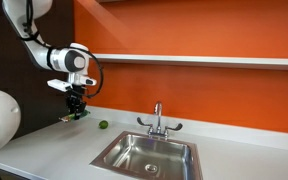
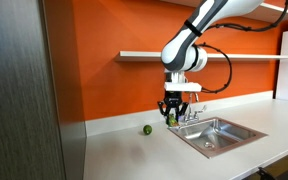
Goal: Pick up one object from the counter and put it on the shelf
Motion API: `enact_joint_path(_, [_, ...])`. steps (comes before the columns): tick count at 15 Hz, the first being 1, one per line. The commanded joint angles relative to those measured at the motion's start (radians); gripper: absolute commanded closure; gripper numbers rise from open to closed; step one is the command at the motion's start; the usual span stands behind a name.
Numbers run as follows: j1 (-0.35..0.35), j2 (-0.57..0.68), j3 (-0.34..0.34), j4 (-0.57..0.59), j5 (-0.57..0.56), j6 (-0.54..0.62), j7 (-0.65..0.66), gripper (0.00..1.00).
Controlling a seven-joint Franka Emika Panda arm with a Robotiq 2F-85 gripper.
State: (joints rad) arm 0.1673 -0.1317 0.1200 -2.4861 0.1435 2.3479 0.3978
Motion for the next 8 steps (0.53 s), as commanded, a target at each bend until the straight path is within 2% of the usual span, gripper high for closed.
enact_joint_path(1, [-0.008,-0.173,0.046,-0.017,-0.037,-0.130,0.068,0.82])
enact_joint_path(8, [-0.035,-0.389,0.127,0.079,-0.135,-0.315,0.130,0.82])
